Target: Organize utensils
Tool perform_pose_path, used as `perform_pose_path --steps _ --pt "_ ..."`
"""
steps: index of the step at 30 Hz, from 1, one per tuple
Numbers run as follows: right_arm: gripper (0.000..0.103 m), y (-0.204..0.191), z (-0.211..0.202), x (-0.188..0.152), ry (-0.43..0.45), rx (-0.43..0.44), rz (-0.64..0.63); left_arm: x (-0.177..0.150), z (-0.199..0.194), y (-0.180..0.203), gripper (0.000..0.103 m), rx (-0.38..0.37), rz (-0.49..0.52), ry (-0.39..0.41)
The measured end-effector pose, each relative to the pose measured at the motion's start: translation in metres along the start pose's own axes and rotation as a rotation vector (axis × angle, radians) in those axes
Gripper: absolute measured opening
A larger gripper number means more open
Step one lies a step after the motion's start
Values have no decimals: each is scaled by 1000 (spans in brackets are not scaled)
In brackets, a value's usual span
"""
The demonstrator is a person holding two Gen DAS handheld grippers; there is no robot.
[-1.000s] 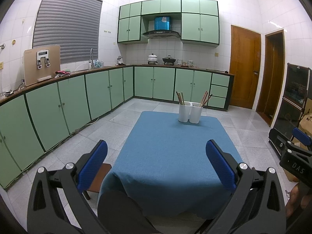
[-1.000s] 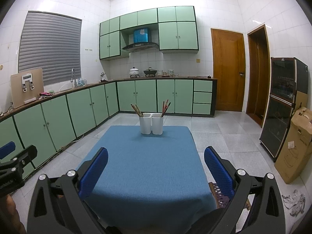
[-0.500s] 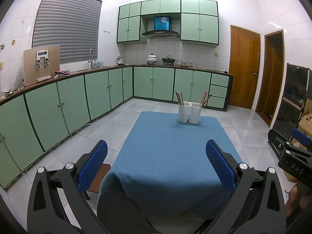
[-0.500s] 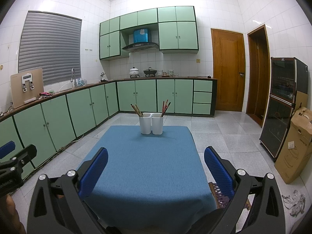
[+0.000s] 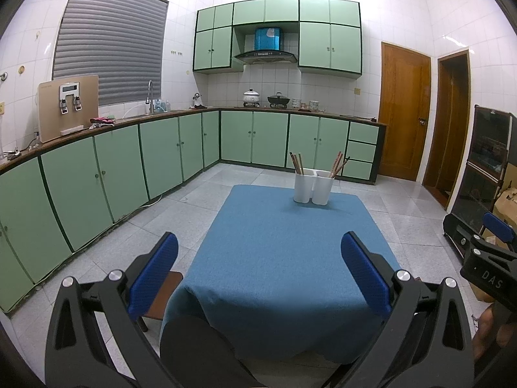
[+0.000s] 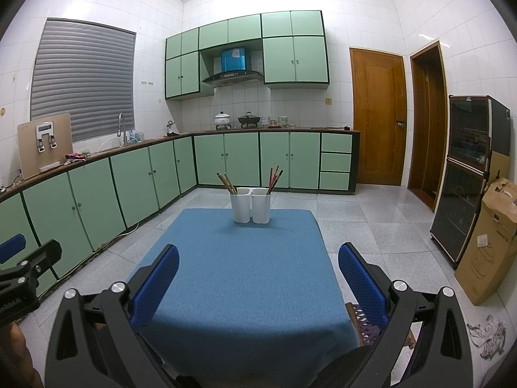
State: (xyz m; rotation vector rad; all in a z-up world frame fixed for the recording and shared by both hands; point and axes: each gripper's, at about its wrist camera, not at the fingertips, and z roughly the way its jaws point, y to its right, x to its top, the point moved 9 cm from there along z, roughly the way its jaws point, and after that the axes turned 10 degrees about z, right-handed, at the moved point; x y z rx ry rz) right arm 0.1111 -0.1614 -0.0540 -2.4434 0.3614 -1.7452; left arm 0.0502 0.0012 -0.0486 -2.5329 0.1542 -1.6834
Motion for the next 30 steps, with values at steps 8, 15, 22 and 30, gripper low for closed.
perform_pose_path --steps 8,15,22,30 --pt "97 1 -1 1 2 2 3 1 1 2 98 -1 -3 1" --pt "97 1 -1 0 3 2 3 1 0 1 98 -2 -3 1" --pt "97 1 -1 0 3 2 3 1 0 2 98 -1 -3 1" --pt "97 1 -1 0 3 2 3 1 0 1 98 -2 -4 1"
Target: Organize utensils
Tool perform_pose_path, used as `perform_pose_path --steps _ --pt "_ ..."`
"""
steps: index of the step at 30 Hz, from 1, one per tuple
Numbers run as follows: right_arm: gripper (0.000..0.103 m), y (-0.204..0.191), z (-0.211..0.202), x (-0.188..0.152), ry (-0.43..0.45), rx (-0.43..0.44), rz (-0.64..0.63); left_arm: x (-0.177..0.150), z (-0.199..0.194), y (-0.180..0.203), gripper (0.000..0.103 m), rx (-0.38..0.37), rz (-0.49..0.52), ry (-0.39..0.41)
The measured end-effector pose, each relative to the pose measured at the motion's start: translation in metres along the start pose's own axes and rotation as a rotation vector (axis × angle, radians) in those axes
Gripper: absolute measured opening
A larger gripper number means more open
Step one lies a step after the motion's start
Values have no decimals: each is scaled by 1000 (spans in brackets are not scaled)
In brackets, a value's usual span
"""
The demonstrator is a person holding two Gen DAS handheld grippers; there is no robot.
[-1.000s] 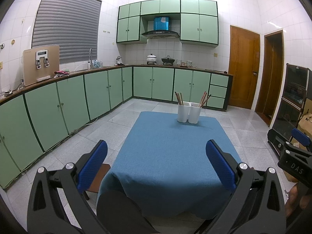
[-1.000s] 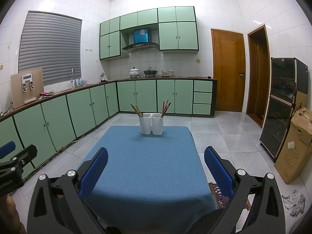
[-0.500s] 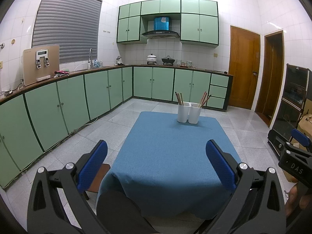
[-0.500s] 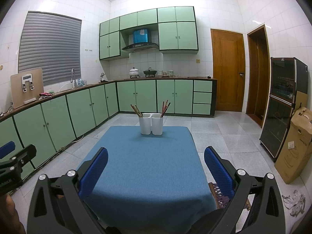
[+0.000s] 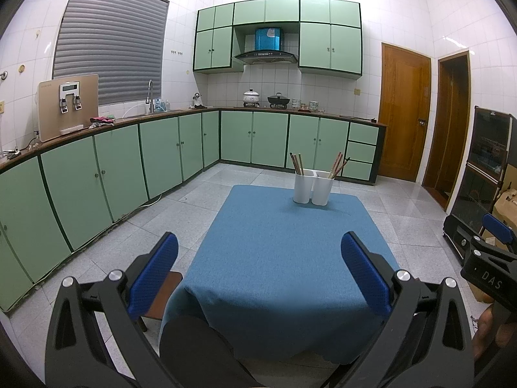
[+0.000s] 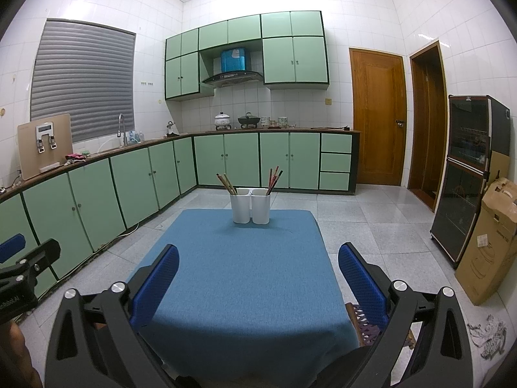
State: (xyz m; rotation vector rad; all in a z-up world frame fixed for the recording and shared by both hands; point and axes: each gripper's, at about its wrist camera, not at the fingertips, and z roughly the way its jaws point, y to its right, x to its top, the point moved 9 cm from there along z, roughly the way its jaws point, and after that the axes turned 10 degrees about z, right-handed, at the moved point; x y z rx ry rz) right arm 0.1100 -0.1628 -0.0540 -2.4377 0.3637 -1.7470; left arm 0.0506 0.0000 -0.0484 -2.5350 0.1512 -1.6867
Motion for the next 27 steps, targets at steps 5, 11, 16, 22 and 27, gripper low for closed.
perform_pose_path --steps 5,11,16,22,27 --pt "97 0 0 0 0 0 0 0 0 0 98 0 0 0" --pt "97 0 0 -1 0 0 0 0 0 1 98 0 0 0" --pt "97 0 0 -1 0 0 0 0 0 0 98 0 0 0" --pt "97 0 0 -1 0 -1 -2 1 0 3 98 -3 8 2" --pt "97 1 0 -1 1 -1 -2 4 -1 8 98 8 20 15"
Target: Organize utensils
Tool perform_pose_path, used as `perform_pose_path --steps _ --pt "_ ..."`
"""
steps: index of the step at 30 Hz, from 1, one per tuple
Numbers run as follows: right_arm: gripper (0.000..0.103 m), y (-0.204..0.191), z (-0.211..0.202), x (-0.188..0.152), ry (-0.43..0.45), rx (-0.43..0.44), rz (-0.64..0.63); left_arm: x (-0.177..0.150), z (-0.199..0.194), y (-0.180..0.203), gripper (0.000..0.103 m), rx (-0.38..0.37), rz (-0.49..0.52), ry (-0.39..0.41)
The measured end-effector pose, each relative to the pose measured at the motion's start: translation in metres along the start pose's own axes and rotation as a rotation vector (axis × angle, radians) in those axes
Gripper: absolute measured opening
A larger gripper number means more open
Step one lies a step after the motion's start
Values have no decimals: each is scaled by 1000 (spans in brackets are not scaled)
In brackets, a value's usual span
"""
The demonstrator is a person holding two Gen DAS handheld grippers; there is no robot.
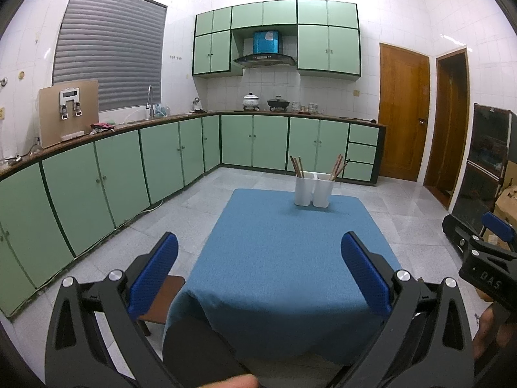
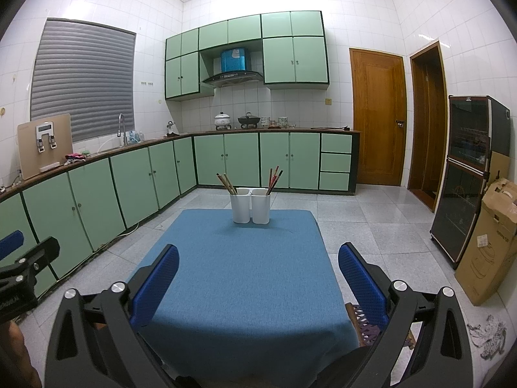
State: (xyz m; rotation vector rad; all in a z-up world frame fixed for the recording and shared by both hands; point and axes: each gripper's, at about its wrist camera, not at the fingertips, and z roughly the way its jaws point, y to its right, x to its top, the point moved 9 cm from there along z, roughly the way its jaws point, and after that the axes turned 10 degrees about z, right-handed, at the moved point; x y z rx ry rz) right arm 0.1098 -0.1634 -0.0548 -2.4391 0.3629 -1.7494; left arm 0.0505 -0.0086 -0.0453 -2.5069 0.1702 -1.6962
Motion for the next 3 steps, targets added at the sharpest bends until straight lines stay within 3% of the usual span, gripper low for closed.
perform_pose_path --steps 3 --pt "97 1 0 1 0 0 2 0 2 3 98 -6 -7 -3"
